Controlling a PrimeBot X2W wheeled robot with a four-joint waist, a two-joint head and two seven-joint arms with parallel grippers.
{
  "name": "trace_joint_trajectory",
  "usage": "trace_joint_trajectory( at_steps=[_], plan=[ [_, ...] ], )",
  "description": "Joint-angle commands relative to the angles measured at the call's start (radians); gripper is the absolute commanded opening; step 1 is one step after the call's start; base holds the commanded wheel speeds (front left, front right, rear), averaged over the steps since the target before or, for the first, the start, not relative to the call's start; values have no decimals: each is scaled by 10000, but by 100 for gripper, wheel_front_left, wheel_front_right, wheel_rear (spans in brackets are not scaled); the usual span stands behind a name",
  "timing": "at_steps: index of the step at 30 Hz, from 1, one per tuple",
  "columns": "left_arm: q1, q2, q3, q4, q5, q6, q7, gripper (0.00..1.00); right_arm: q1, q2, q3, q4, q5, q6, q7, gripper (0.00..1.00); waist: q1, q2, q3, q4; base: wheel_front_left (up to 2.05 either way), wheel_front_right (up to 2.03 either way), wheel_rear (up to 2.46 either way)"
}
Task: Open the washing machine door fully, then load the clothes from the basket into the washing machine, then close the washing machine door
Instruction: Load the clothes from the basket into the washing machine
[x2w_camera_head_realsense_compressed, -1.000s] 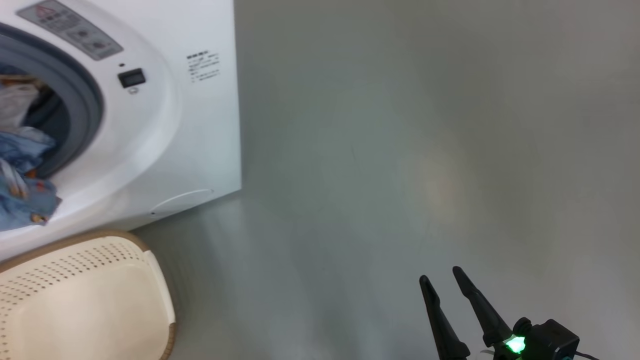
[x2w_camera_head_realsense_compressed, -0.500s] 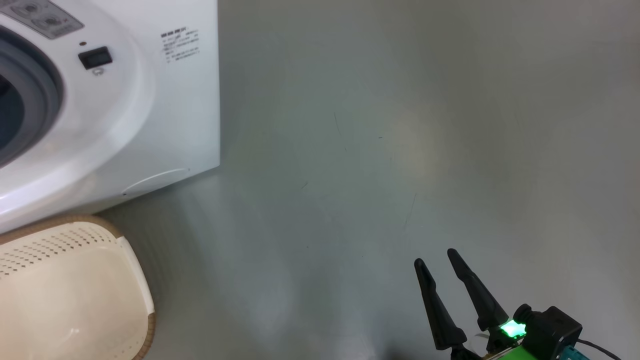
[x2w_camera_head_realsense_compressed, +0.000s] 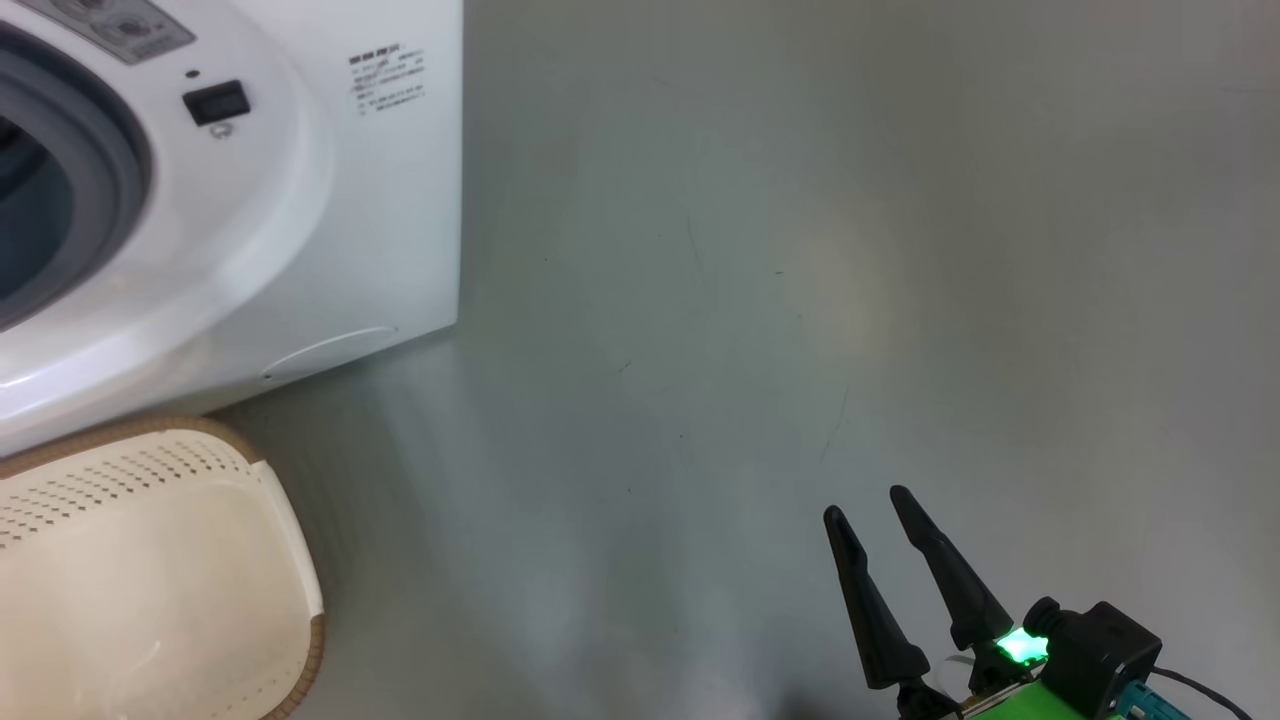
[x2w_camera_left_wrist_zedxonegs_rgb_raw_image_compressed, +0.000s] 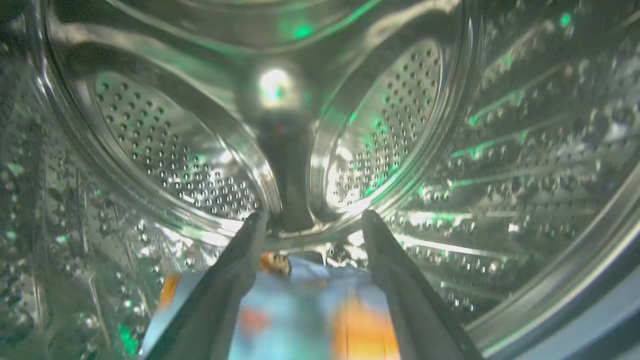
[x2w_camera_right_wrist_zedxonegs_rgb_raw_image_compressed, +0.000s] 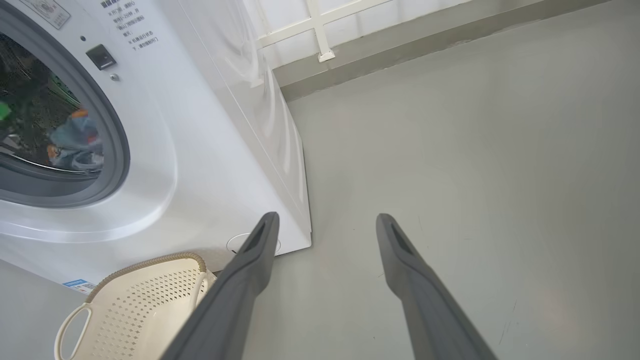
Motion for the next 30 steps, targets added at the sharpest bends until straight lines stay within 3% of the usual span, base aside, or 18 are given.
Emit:
trace_joint_trajectory(
  at_steps=[1, 12, 30],
  plan=[
    [187, 485, 53, 13, -126, 17, -53, 100, -99, -116, 199, -194, 68, 62, -120, 100, 0, 0, -49, 36, 0, 0, 0],
    [646, 166, -379, 517, -423, 17, -53, 100, -152, -116, 75, -95, -24, 62, -120, 100, 0, 0, -317, 183, 0, 0, 0],
    [2984, -1564, 1066, -86, 601, 17, -53, 100, -257, -116, -348, 357, -484, 62, -120, 100, 0, 0, -1236, 947, 0, 0, 0]
  ],
)
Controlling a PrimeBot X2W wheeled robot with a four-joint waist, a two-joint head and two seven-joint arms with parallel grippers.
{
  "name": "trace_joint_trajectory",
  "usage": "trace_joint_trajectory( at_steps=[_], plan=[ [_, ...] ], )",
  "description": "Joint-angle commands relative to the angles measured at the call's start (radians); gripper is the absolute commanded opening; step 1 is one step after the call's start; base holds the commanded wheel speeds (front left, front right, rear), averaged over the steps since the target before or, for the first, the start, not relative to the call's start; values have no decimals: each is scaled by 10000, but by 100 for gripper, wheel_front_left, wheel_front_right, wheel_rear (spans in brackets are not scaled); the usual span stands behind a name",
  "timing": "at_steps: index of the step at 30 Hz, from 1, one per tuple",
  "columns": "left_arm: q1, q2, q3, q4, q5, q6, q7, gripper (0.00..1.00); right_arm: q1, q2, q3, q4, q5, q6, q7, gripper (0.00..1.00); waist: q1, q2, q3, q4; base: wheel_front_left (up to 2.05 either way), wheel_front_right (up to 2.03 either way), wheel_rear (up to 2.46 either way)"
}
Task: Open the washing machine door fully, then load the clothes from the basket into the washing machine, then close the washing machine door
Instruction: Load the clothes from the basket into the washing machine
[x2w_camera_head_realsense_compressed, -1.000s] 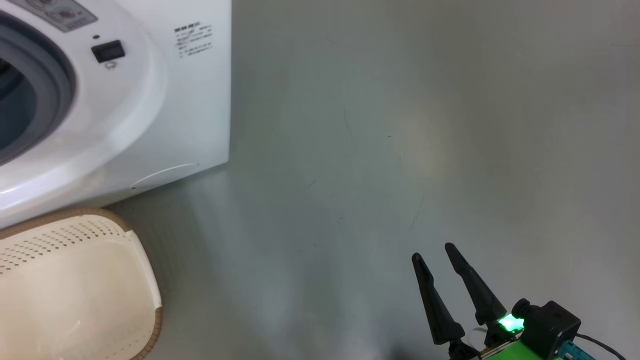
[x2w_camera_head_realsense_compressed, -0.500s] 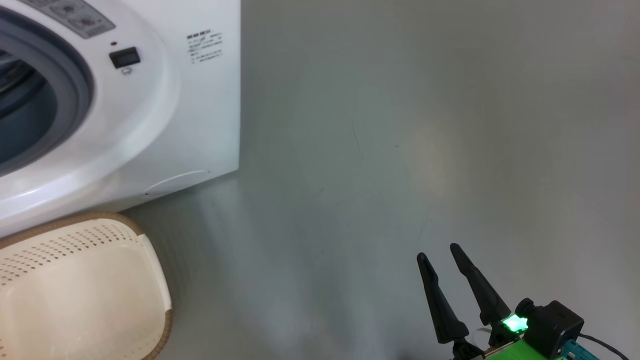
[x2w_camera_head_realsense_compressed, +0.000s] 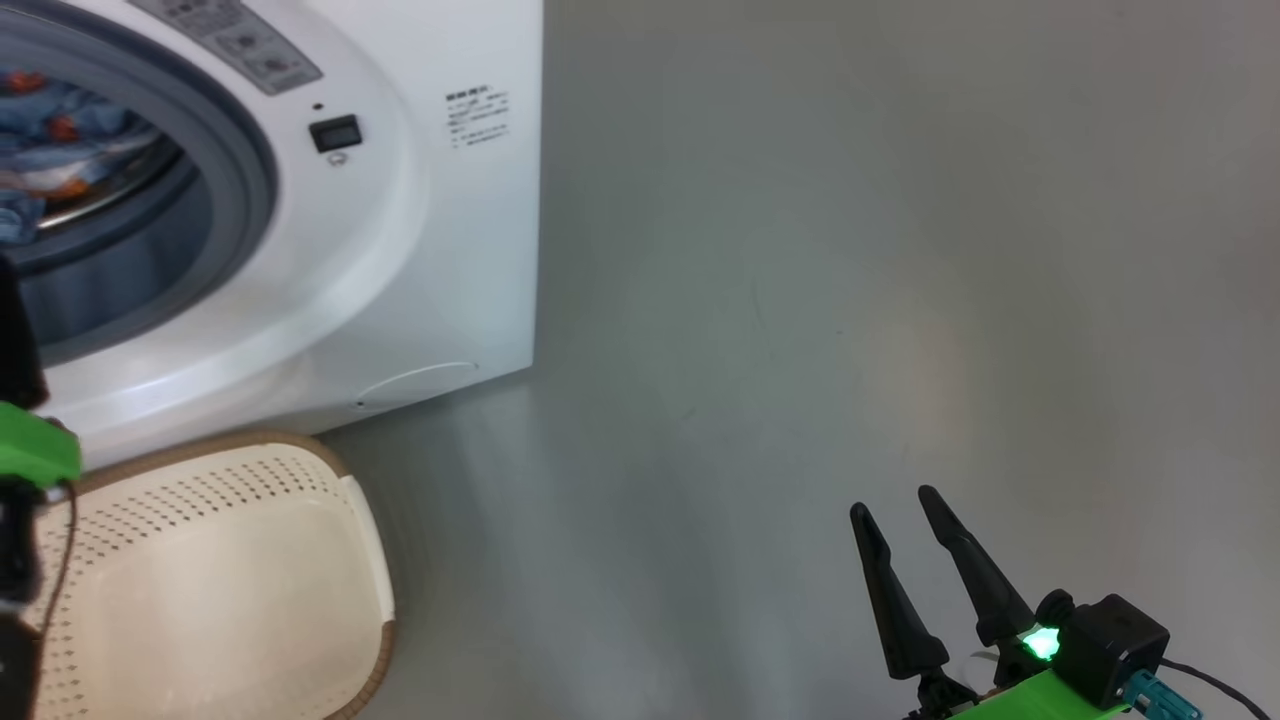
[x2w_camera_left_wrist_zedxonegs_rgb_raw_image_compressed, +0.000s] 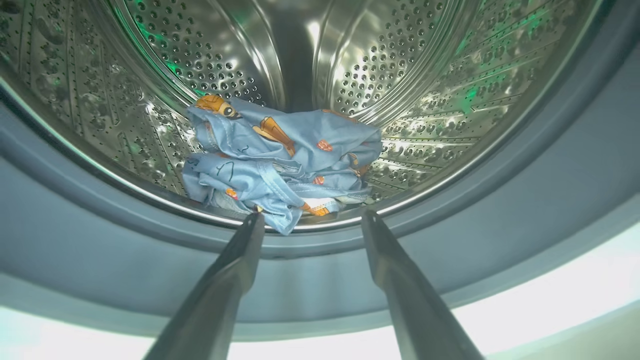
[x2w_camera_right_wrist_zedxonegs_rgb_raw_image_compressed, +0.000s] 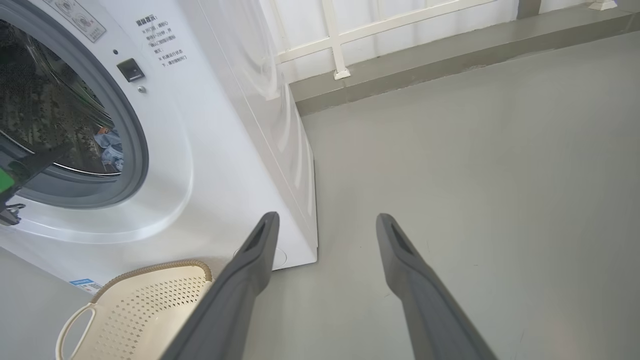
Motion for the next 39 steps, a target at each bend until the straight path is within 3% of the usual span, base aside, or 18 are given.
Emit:
trace_joint_trajectory(
  at_steps=[1, 12, 26, 39],
  plan=[
    [152, 401, 375, -288, 178, 17, -61, 100, -63, -106, 170, -153, -109, 62, -120, 100, 0, 0, -219, 217, 0, 0, 0],
    [1685, -521, 968, -1121, 1049, 17, -61, 100, 54, -106, -205, 253, -508, 62, -120, 100, 0, 0, -964, 786, 0, 0, 0],
    [3547, -1078, 1294, -2186, 1559, 17, -61, 100, 414, -106, -688, 588, -749, 62, -120, 100, 0, 0, -1828, 1358, 0, 0, 0],
    [5522, -1577, 2217, -3422, 1723, 17, -61, 100, 811, -170, -1050, 591, -829, 62, -120, 100, 0, 0, -2353, 1600, 0, 0, 0]
  ],
)
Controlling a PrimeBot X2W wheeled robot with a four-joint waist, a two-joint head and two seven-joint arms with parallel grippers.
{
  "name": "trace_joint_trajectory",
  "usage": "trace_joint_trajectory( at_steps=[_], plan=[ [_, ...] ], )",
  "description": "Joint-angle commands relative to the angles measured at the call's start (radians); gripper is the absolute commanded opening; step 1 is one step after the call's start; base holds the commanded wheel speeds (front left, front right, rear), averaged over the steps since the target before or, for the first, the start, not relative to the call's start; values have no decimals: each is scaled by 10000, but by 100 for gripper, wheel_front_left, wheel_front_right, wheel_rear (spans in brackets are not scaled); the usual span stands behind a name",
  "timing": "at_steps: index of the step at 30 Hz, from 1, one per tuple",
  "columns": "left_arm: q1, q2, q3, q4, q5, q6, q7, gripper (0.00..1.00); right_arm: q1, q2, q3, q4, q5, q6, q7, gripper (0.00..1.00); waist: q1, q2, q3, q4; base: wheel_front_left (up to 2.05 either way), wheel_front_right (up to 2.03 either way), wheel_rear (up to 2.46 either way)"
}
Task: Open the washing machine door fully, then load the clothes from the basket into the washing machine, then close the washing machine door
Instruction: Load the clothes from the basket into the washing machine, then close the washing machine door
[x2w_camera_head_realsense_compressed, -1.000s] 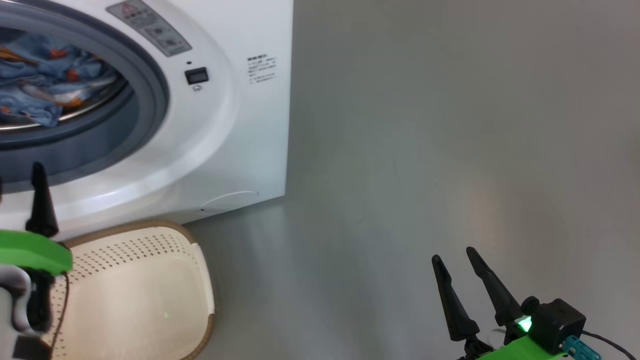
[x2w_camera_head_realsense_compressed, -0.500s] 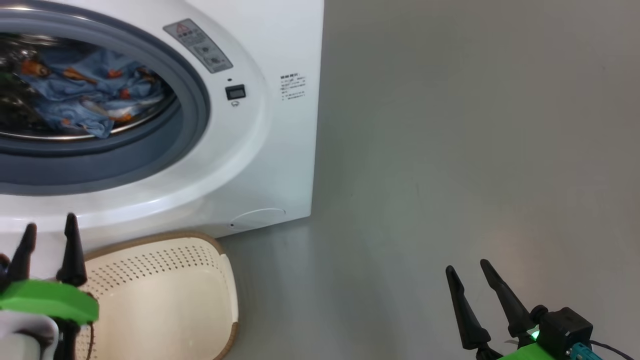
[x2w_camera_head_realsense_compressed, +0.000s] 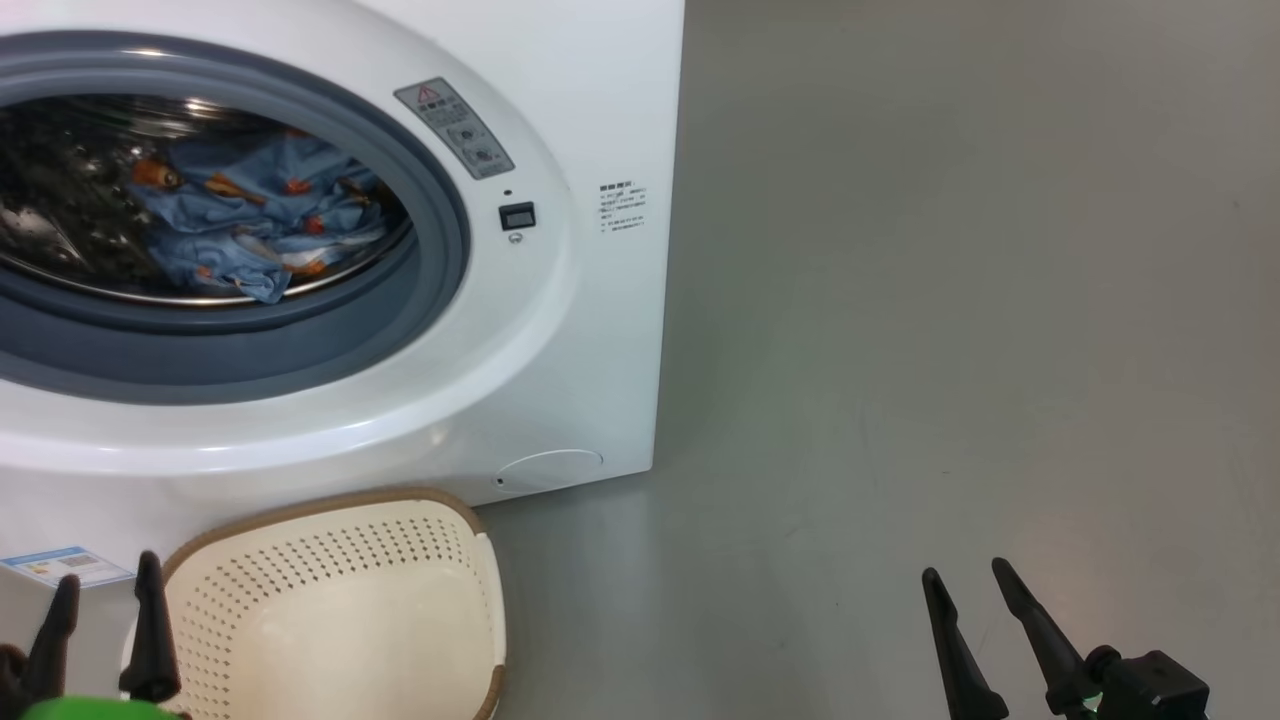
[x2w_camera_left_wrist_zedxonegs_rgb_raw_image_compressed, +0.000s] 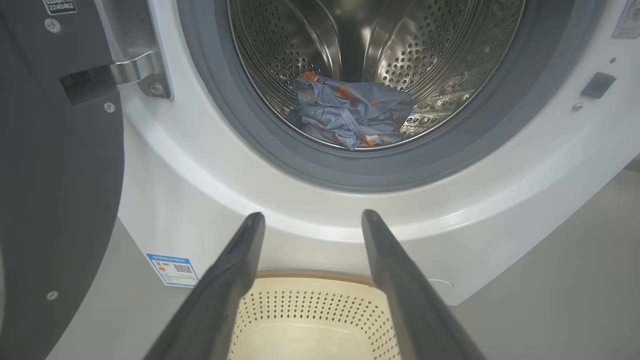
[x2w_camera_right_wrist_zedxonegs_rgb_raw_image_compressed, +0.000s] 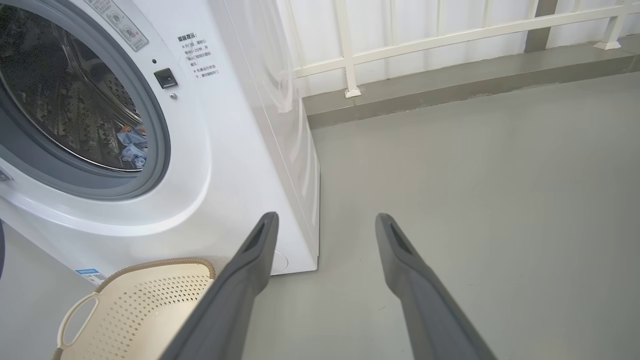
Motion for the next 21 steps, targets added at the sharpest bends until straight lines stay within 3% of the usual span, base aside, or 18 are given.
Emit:
trace_joint_trajectory(
  at_steps=[1, 13, 21],
  plan=[
    [62, 224, 452, -382, 94, 17, -65, 100, 43, -153, 174, -235, 10, 62, -120, 100, 0, 0, -75, 56, 0, 0, 0],
    [447, 48, 566, -696, 431, 17, -65, 100, 153, -194, 26, -319, 60, 62, -120, 100, 0, 0, -161, 168, -5, 5, 0],
    [522, -59, 596, -751, 532, 17, -65, 100, 172, -201, 24, -310, 77, 62, -120, 100, 0, 0, -277, 143, -97, 97, 0]
  ],
)
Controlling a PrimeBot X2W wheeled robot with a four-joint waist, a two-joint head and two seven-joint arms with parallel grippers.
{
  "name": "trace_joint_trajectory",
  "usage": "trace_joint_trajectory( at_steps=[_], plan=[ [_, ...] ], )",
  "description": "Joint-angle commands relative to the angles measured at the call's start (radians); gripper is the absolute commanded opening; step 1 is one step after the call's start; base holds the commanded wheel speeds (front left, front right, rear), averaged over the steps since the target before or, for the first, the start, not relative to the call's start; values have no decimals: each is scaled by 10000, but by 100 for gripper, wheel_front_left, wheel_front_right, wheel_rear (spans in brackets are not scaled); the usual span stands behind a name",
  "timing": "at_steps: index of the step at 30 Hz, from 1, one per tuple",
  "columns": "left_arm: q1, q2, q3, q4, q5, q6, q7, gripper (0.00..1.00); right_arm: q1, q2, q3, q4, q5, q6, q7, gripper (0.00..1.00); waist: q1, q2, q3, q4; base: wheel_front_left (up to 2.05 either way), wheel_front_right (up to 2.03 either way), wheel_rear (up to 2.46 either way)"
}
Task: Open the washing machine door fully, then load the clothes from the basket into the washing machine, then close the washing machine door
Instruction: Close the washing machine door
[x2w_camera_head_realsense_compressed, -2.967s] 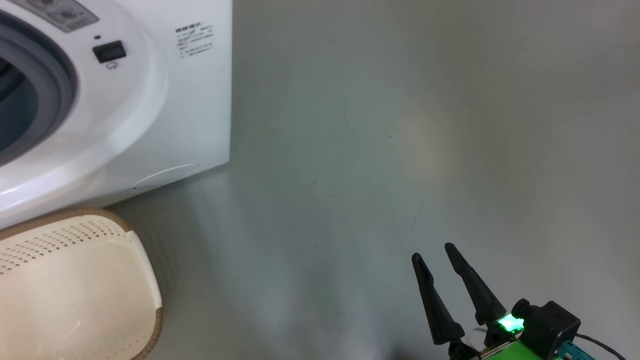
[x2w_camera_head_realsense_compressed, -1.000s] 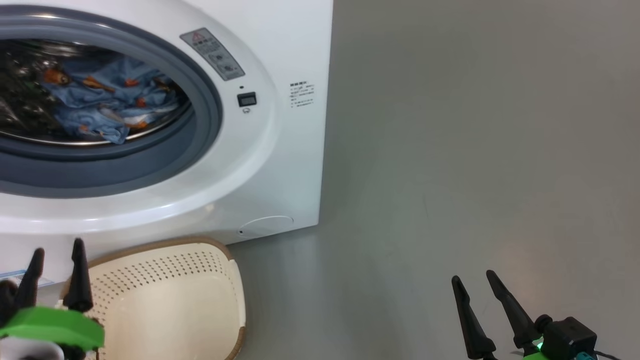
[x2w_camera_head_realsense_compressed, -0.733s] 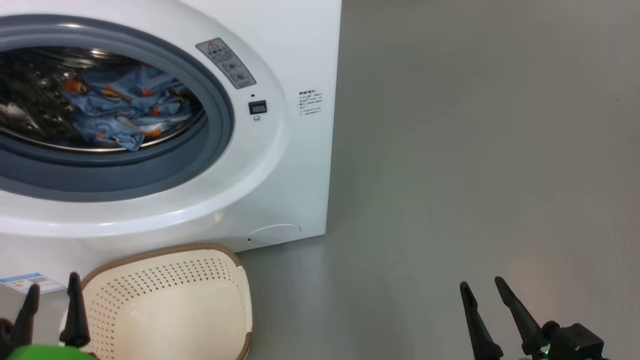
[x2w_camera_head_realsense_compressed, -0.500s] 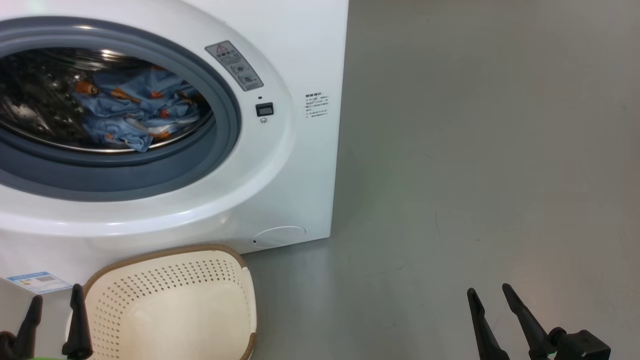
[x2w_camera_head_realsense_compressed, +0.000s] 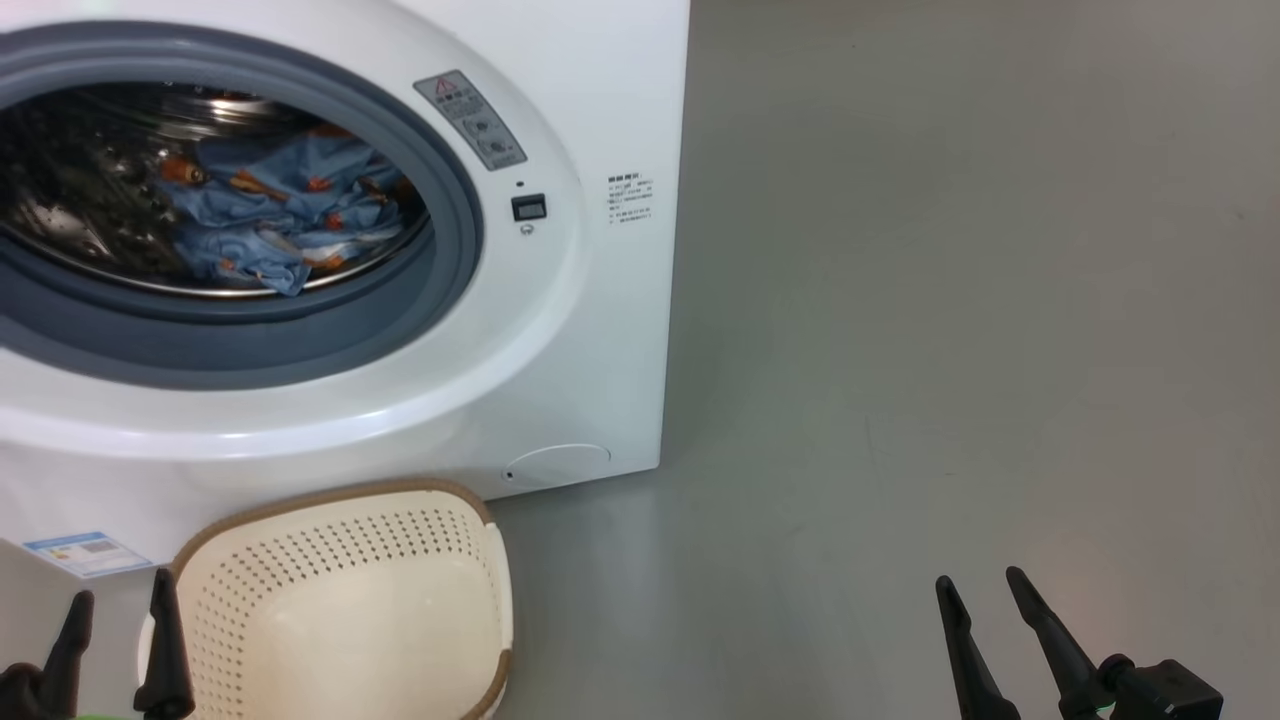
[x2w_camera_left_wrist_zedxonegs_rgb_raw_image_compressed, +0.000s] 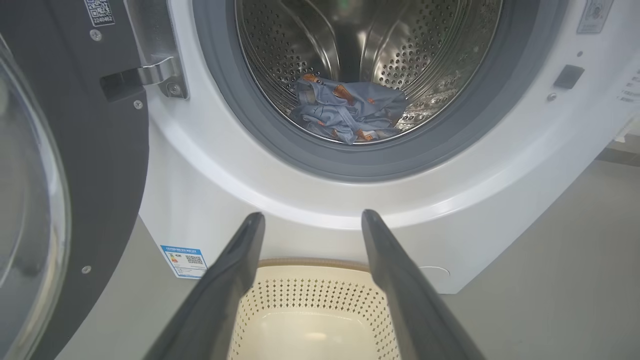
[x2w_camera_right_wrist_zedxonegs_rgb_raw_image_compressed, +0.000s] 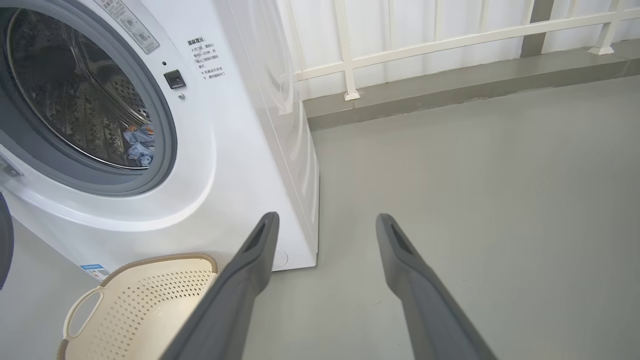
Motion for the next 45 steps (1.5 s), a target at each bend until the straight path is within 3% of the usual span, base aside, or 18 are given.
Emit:
trace_joint_trajectory(
  at_steps=[1, 13, 26, 33, 45],
  plan=[
    [-75, 207, 394, -270, 67, 17, -65, 100, -66, -150, 224, -252, 80, 62, -120, 100, 0, 0, -34, -4, -158, 158, 0],
    [91, 223, 359, -444, -9, 17, -65, 100, -63, -199, 226, -261, 134, 62, -120, 100, 0, 0, -96, -43, -128, 128, 0],
    [343, 58, 290, -800, -71, 17, -65, 100, 11, -344, 230, -216, 205, 62, -120, 100, 0, 0, -281, 107, -11, 11, 0],
    [494, -283, 584, -1206, -106, 17, -65, 100, -198, -415, 530, -194, 170, 62, -120, 100, 0, 0, -277, 783, 0, 0, 0],
    [700, -716, 1025, -1236, -242, 17, -65, 100, -974, -612, 1196, 310, 56, 62, -120, 100, 0, 0, -216, 2656, 0, 0, 0]
  ],
)
